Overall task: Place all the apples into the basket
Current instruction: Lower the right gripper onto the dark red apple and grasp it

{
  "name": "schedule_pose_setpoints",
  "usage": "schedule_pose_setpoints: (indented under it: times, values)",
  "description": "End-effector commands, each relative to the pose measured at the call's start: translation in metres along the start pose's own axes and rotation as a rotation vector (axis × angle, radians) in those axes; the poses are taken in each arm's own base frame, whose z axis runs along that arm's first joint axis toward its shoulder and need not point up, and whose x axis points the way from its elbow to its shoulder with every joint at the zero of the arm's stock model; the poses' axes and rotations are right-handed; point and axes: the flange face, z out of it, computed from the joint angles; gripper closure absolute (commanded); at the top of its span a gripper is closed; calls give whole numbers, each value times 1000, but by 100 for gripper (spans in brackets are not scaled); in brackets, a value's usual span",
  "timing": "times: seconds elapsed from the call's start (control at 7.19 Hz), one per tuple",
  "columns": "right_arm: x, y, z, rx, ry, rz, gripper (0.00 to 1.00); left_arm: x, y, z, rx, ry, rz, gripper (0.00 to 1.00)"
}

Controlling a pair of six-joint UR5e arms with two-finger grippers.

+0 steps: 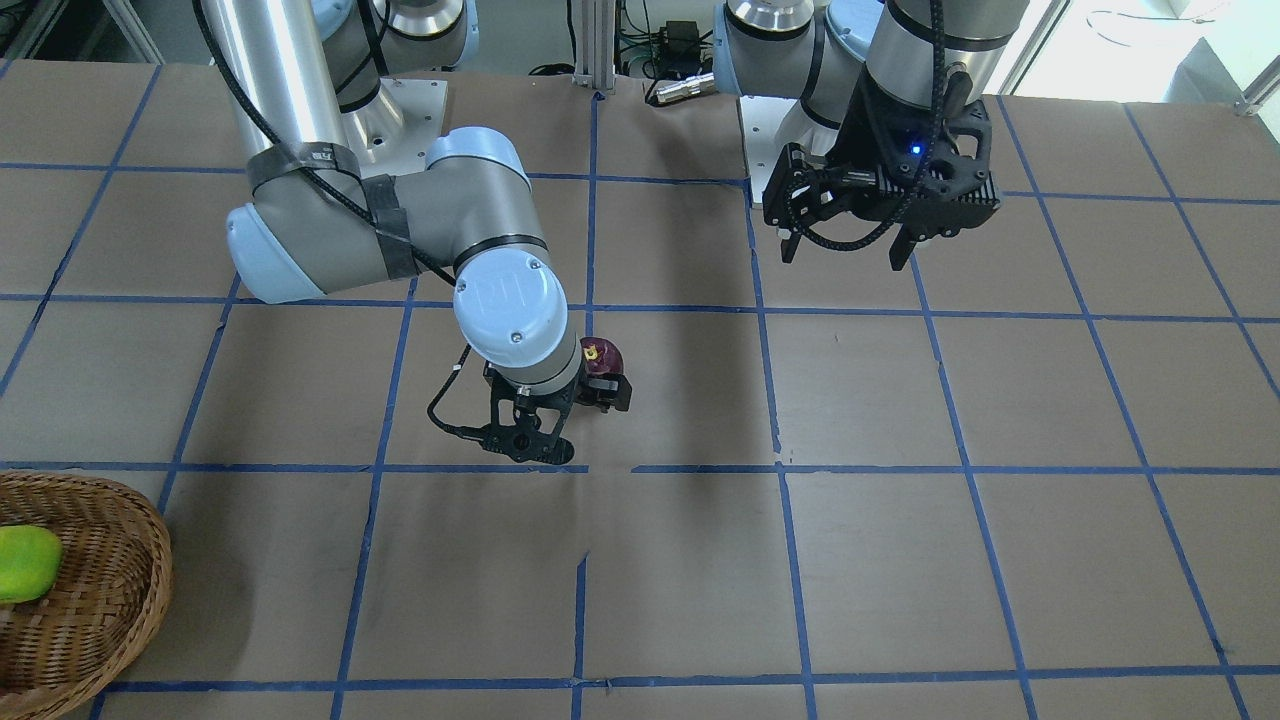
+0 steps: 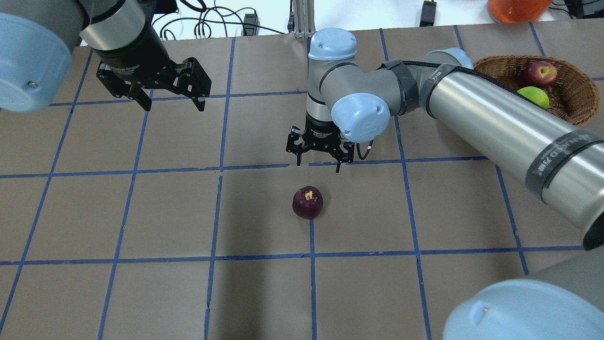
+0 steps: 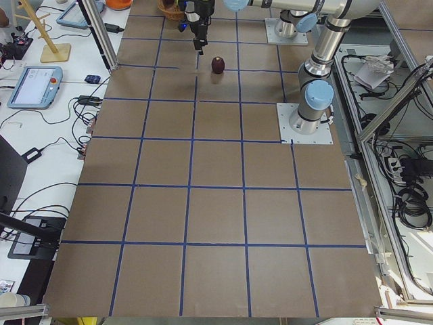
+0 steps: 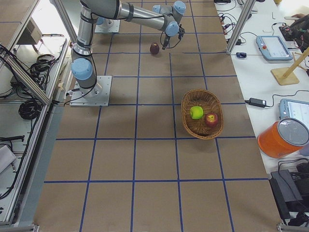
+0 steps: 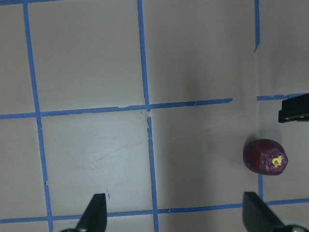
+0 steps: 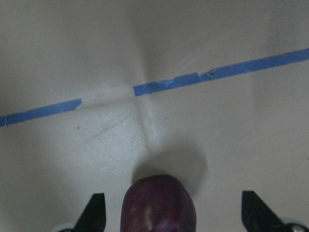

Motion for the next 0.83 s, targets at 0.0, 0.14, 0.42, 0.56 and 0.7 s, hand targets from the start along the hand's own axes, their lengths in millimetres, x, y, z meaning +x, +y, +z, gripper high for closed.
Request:
schedule_pose_setpoints:
  times: [0.0,0.14,0.42,0.56,0.7]
  values:
    - [-10,8,16,-26,8,-13,0,0,0,0,0,1,1,0]
    - [-7,8,29,-50,24,-8,0,0,0,0,0,1,-2,0]
    - [0,16,48,-87,39,-4,0,0,0,0,0,1,-2,0]
    - [-2,17,49,-88,39,-9,0,0,0,0,0,1,-2,0]
    - [-5,20,51,-90,41,-15,0,0,0,0,0,1,-2,0]
